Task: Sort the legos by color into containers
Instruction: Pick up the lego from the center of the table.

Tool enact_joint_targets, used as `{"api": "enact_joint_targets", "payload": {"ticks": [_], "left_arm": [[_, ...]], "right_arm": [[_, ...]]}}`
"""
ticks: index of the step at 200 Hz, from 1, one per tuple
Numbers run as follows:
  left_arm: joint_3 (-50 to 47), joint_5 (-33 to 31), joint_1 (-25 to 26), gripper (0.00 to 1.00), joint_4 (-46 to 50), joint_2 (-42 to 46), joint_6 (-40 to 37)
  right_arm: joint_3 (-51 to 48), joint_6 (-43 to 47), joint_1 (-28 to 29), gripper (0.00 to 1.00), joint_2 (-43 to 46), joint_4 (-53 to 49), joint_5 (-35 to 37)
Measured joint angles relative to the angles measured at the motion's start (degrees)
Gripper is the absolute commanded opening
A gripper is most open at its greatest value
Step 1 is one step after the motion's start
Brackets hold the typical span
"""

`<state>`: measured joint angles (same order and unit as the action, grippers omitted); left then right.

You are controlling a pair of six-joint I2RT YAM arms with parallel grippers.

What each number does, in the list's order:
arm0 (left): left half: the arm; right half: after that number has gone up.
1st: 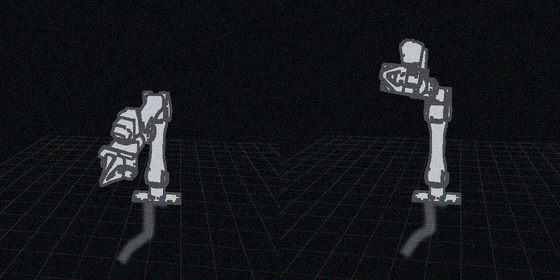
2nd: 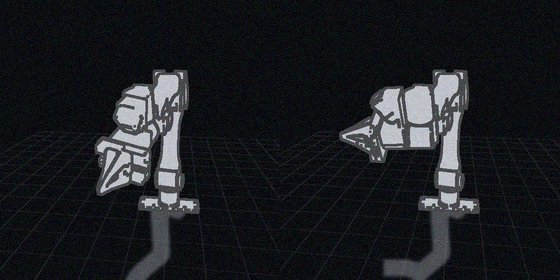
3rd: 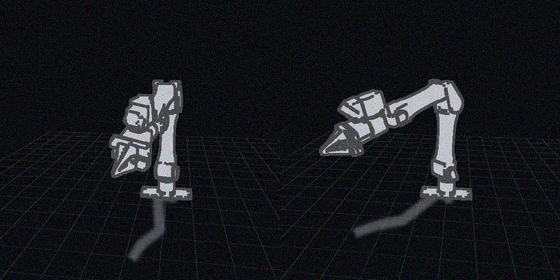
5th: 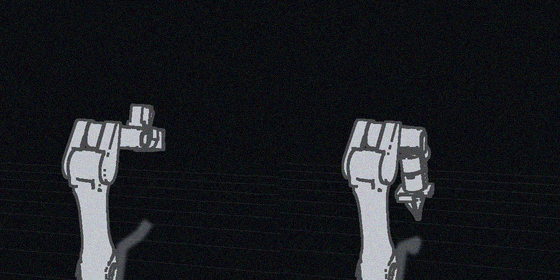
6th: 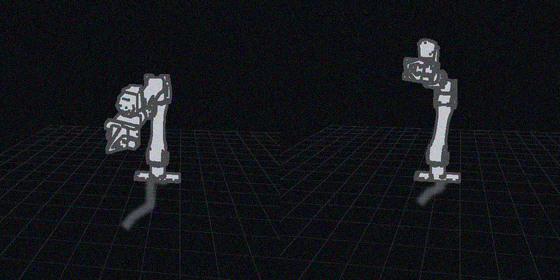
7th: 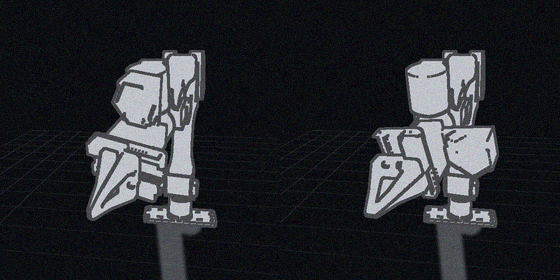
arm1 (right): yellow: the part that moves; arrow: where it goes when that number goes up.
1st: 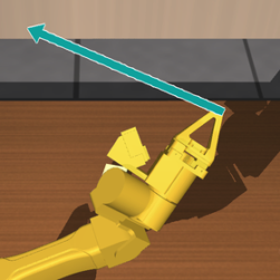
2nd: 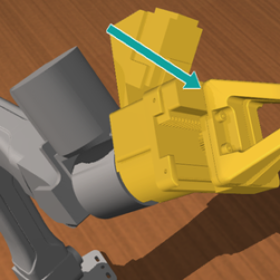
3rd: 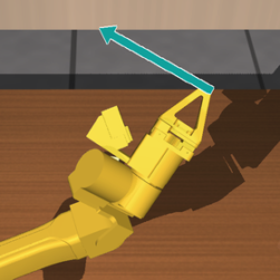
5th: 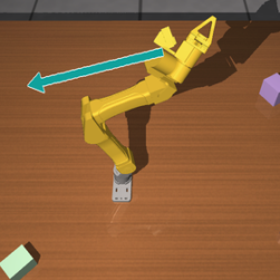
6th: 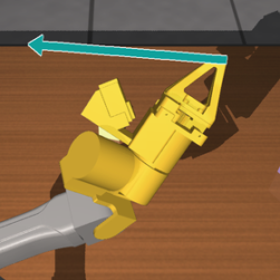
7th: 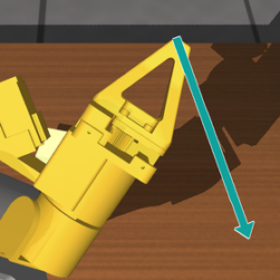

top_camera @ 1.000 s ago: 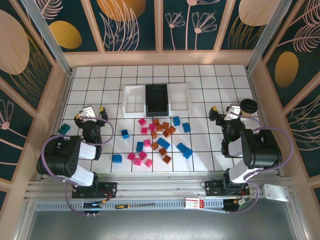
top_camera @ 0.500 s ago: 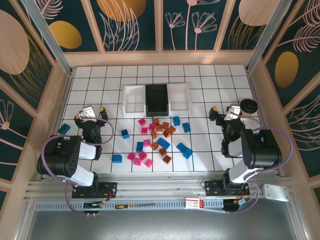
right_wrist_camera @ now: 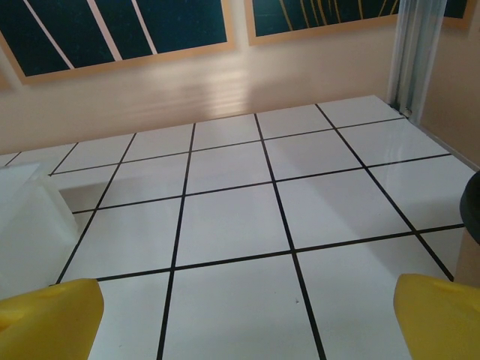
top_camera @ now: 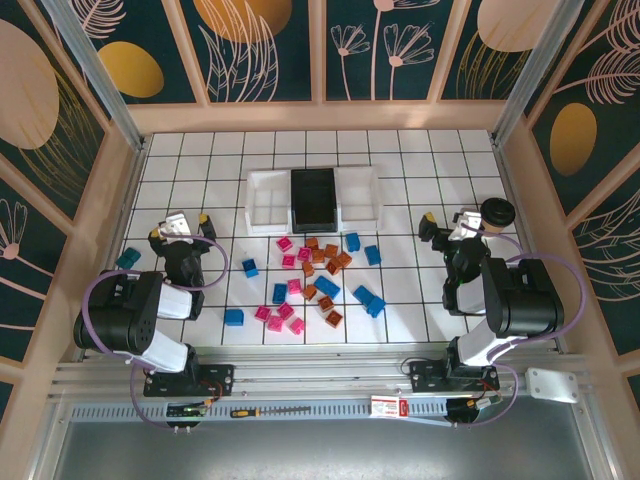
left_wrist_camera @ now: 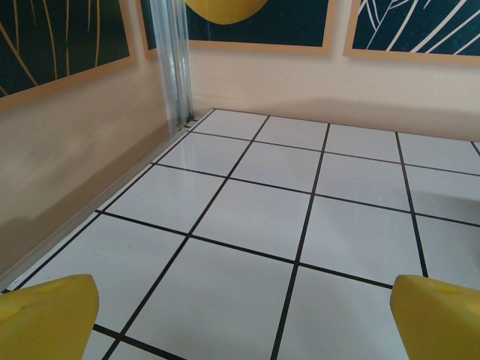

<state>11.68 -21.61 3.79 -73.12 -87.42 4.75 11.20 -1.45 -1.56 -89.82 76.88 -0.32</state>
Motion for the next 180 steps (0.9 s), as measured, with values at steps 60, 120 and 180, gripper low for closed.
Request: {"api": "enact_joint_targets", "payload": {"ticks": [60,120,180], "left_arm": [[-0.66,-0.02,0.0,0.99,-0.61,1.66,0.02],[0.92,-2.97,0.0,0.99,7.98,9.05,1.57],[11.39,-13.38,0.0,0.99,28.41,24.26,25.66]], "right_arm": [[1.9,-0.68,-0.28,0.99,6.32,-8.55,2.14],[9.81,-6.01,1.11,0.99,16.9,-28.68,6.86],[22.75,-19.5,10.97,0.99,16.44,-48.94,24.61]]}}
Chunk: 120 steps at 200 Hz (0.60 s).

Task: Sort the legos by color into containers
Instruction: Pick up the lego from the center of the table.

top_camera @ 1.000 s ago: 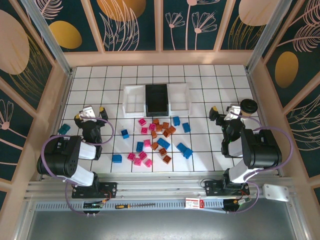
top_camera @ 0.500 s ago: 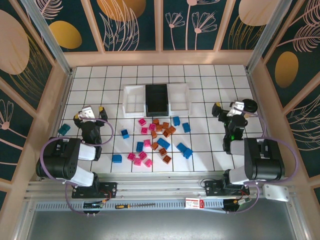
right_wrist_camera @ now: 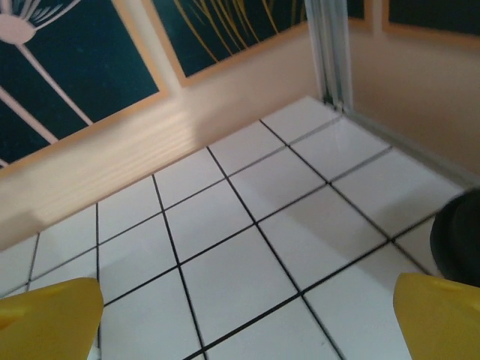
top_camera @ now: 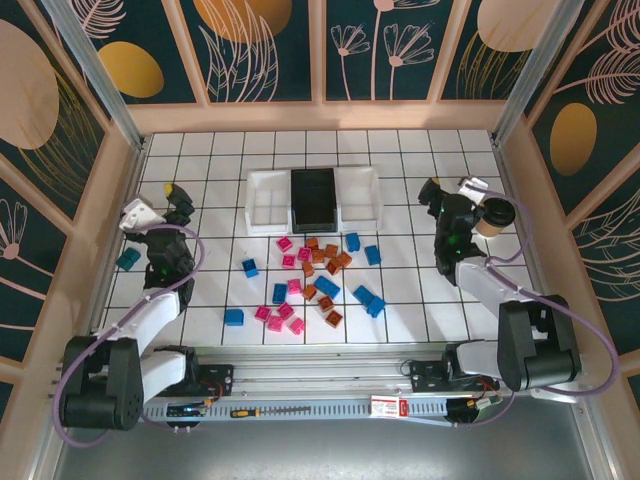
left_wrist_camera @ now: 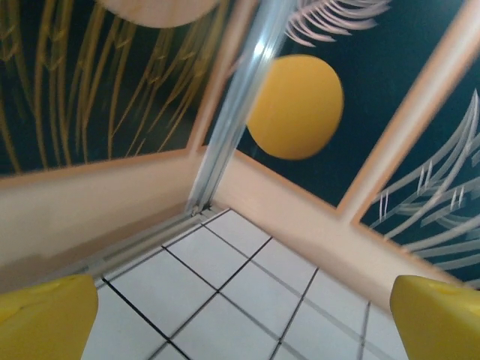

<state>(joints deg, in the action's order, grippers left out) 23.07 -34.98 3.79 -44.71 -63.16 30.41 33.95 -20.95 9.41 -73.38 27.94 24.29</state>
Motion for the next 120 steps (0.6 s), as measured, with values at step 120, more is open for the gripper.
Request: {"api": "enact_joint_targets", "payload": {"ticks": [120], "left_arm": [[4.44,15.96,-0.07,0.99,22.4,7.74,21.2]], "right_arm": [[-1.27,-7.69,2.99,0.91,-1.36,-6.16,-16.87]]}}
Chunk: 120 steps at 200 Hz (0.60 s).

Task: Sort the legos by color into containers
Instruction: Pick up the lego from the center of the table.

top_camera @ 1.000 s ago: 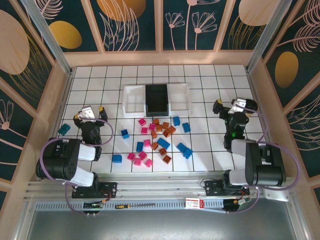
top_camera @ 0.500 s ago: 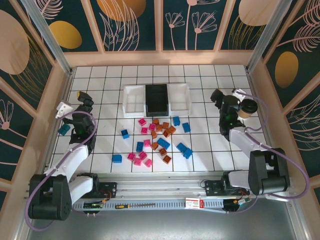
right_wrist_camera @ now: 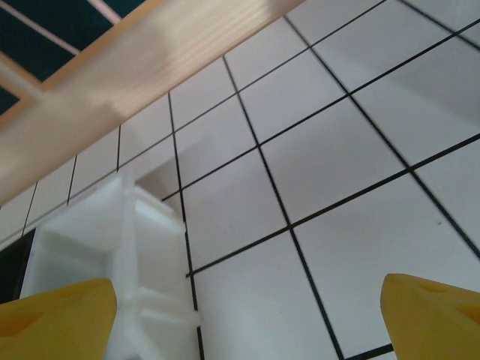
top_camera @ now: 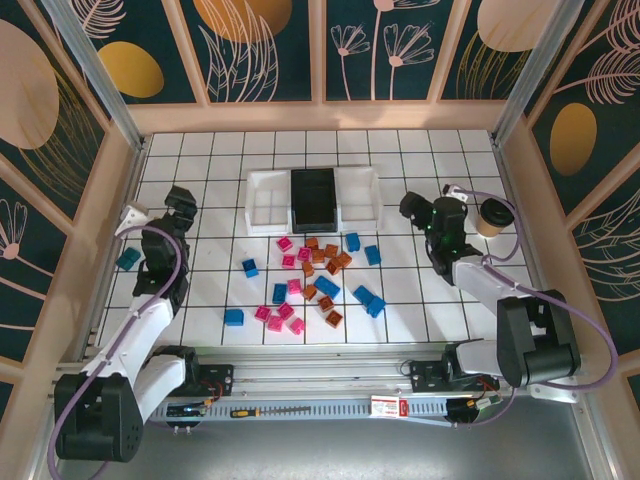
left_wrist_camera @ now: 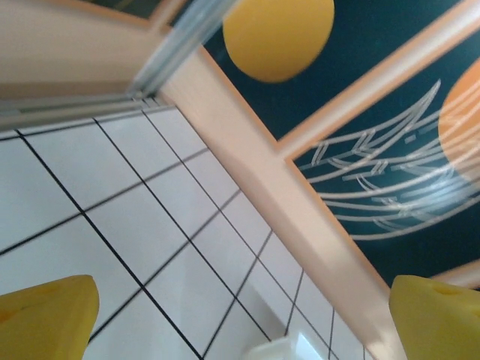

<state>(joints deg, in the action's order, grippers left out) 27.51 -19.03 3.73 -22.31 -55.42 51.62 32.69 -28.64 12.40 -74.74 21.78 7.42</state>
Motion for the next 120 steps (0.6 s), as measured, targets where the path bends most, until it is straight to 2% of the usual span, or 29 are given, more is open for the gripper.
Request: {"api": "enact_joint_targets", "payload": {"ticks": [50,66,83,99,120], "left_arm": [[4.11,13.05,0.42,0.97,3.93,-3.02,-2.34],[4.11,15.93,1.36,0.92,4.83,-3.82,-2.97],[4.11,18.03,3.43,0.9,5.68,-4.96,-3.76],[4.11,19.34,5.6,0.92,6.54,-6.27,-4.55],[4.11,20.76,7.37,0.92,7.63,-7.5,-5.49]], "right_arm": [[0.0,3.28,2.32,0.93,0.0,-2.95,-4.74],[0.0,4.28,3.17,0.85,0.0,-3.17,-7.3],[0.13,5.86,4.39,0.8,-0.72,-3.23,-10.21],[1.22,6.67,6.16,0.73,-3.28,-4.37,-11.43],[3.23,7.72,8.79,0.7,-7.17,-6.67,-11.34]]}}
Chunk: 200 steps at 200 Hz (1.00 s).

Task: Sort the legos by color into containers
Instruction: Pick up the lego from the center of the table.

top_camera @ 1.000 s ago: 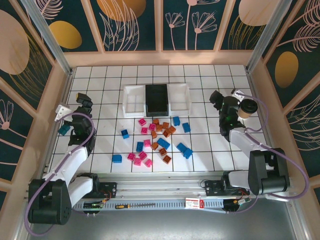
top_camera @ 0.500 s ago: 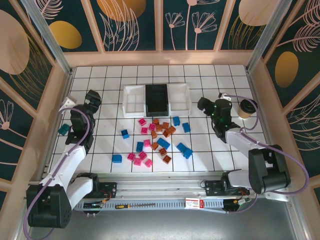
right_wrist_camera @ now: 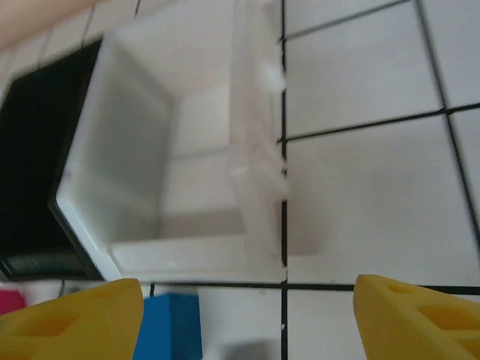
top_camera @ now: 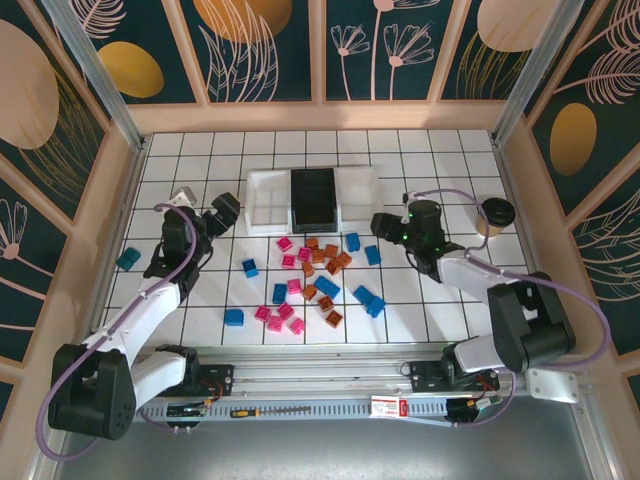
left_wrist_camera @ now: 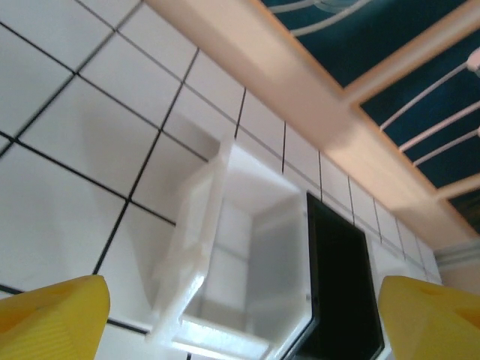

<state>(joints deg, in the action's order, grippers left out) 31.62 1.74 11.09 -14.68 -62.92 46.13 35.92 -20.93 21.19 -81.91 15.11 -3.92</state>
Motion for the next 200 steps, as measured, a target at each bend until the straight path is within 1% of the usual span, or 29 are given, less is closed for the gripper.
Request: {"api": "enact_joint_targets", "payload": {"ticks": [22,25,30,75,126,134,138,150,159,166,177,183,200], "left_arm": [[0.0,1.09,0.26,0.93,1.27,-0.15,-0.5],[0.0,1.16,0.31,0.97,1.31,-0.15,-0.55],[0.0,1.31,0.35,0.99,1.6,-0.15,-0.85],[0.0,2.54,1.38,0.99,2.89,-0.13,-1.33],[0.0,2.58,1.66,0.99,2.99,-0.13,-1.79],[0.0,2.58,1.68,0.99,3.04,-0.13,-1.86],[0.0,2.6,1.73,0.99,3.1,-0.13,-1.99],[0.0,2.6,1.86,0.99,3.37,-0.13,-2.16],[0.0,2.6,2.01,0.99,3.58,-0.13,-2.27],[0.0,2.6,2.08,0.99,3.82,-0.13,-2.43],[0.0,2.75,2.23,0.99,4.22,-0.13,-2.6],[0.0,2.75,2.29,0.99,4.42,-0.11,-2.64],[0.0,2.75,2.43,0.99,4.7,-0.09,-2.67]], "right_arm": [[0.68,0.11,1.92,0.69,-1.36,-2.67,1.07],[0.68,0.11,2.14,0.69,-1.4,-3.06,1.33],[0.7,0.13,2.62,0.69,-1.42,-3.63,1.6],[1.16,1.05,7.04,0.69,-4.63,-8.46,5.18],[1.79,1.57,9.25,0.54,-8.66,-10.23,8.44],[2.12,1.75,9.27,0.5,-8.98,-10.23,8.57],[2.27,2.01,9.29,0.47,-9.16,-10.23,8.59],[2.4,2.64,9.31,0.43,-9.49,-10.21,8.79],[2.4,2.71,9.29,0.43,-9.55,-10.23,8.98],[2.43,2.86,9.29,0.45,-9.55,-10.23,9.09],[2.4,2.99,9.29,0.5,-9.55,-10.23,9.03],[2.4,3.02,9.29,0.51,-9.55,-10.23,8.87],[2.43,3.54,9.57,0.51,-9.55,-10.16,8.79]]}}
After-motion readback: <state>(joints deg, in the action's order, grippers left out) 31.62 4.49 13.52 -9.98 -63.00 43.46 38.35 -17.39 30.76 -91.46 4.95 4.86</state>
